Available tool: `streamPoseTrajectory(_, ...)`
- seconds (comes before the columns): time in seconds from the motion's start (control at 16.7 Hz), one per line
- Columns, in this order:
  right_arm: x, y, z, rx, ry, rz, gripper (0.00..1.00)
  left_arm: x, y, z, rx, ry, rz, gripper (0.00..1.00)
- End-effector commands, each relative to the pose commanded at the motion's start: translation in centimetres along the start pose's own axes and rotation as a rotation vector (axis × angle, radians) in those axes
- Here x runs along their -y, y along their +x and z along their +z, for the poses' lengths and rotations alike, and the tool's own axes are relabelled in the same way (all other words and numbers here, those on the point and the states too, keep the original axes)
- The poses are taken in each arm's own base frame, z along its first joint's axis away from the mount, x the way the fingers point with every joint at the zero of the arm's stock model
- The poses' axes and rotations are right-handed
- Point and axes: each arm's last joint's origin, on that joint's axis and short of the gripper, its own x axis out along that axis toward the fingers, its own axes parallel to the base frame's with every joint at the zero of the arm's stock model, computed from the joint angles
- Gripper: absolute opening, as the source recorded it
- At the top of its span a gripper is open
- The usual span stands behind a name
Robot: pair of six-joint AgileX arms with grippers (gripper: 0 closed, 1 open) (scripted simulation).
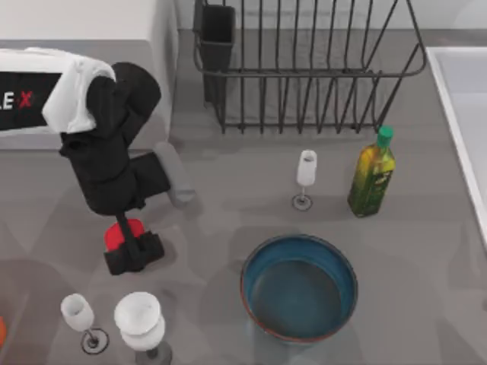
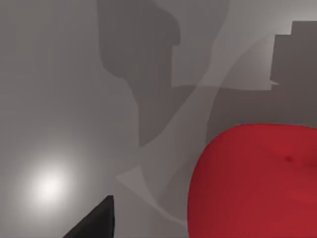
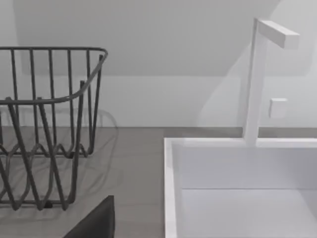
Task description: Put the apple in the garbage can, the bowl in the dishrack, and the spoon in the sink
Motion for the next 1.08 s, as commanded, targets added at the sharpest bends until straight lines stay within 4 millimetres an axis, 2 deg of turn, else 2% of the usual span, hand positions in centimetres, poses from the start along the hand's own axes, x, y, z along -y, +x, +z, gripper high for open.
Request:
streamPoseTrajectory(0.18,0.0,0.0,0.0,0.000,0.000,0.000,1.00,0.2,2.5,-0.1,-0.006,0.001,-0.006,1.00)
streamPoseTrajectory(0.42,0.0,0.0,0.0,0.000,0.000,0.000,1.00,0.2,2.7,-0.2,-0.007,0.001,-0.007,1.00)
streamPoseTrajectory(1.08,0.0,0.0,0.0,0.000,0.000,0.000,1.00,0.2,2.7,-0.2,-0.007,0.001,-0.007,0.17)
